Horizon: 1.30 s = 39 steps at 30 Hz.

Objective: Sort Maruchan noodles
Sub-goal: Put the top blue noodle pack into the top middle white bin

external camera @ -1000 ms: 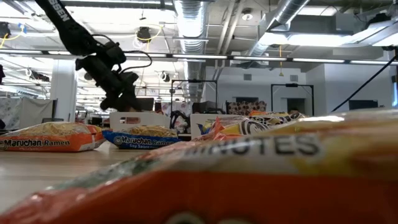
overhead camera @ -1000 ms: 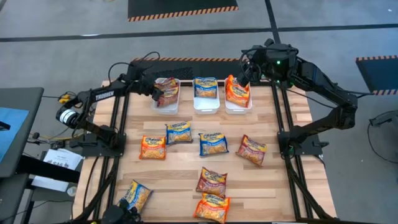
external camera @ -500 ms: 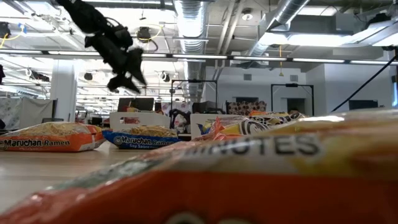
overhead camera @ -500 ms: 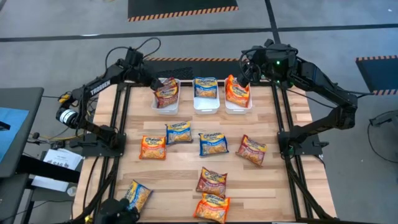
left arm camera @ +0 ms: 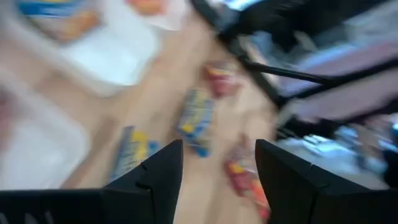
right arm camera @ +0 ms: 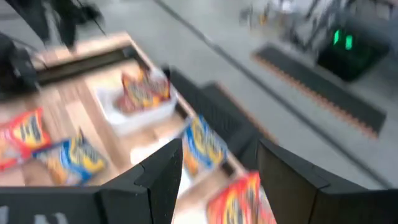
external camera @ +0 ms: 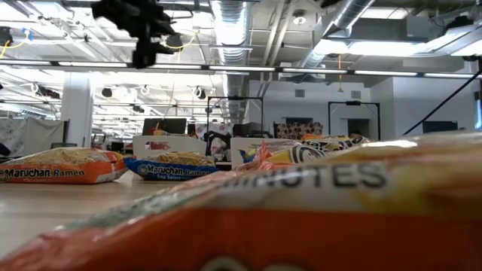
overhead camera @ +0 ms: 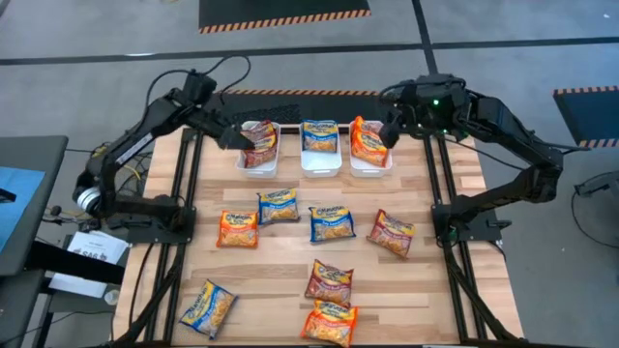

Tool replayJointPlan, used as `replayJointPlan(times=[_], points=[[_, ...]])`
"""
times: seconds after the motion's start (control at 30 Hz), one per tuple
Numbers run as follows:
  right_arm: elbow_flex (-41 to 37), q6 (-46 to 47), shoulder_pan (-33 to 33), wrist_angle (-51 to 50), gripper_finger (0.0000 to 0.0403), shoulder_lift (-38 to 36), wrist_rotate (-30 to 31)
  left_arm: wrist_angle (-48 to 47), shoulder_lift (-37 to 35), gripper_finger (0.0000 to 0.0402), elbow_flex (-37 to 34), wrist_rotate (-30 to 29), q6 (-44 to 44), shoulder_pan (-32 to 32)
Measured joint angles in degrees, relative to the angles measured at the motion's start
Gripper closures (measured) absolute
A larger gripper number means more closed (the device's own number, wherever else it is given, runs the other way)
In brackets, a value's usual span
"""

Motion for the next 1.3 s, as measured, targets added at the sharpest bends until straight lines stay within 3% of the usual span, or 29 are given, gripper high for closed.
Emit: replayJointPlan(times=[0.1, 0.2, 0.6, 0.9, 1.13, 1.3], points=[[0.0, 4.1, 0.0, -7.3, 0.0173, 0.0, 0.0, -1.2, -4.2, 0.0216, 0.0, -9.9, -2.7, -2.7], [-2.1, 6.8, 0.0, -12.8, 0.0173, 0.3, -1.2, -2.0, -7.9, 0.0216, 0.0, -15.5, -3.9, -5.9], [-17.5, 8.2, 0.2, -10.6, 0.0173, 0.6, -23.4, -5.7, -16.6, 0.0216, -0.1, -34.3, -13.9, -20.8], [-27.3, 13.5, 0.2, 1.6, 0.0173, 0.6, -36.6, -5.7, -16.4, 0.0216, -0.1, -35.8, -17.8, -25.2], [-33.1, 25.6, 1.8, 9.7, 0.0173, 0.6, -36.1, -8.5, -15.4, 0.0216, -0.1, -35.0, -21.8, -26.2], [-35.5, 29.8, 4.1, 13.6, 0.0173, 0.5, -32.0, -13.4, -14.4, 0.0216, -0.1, -34.5, -20.1, -26.2]])
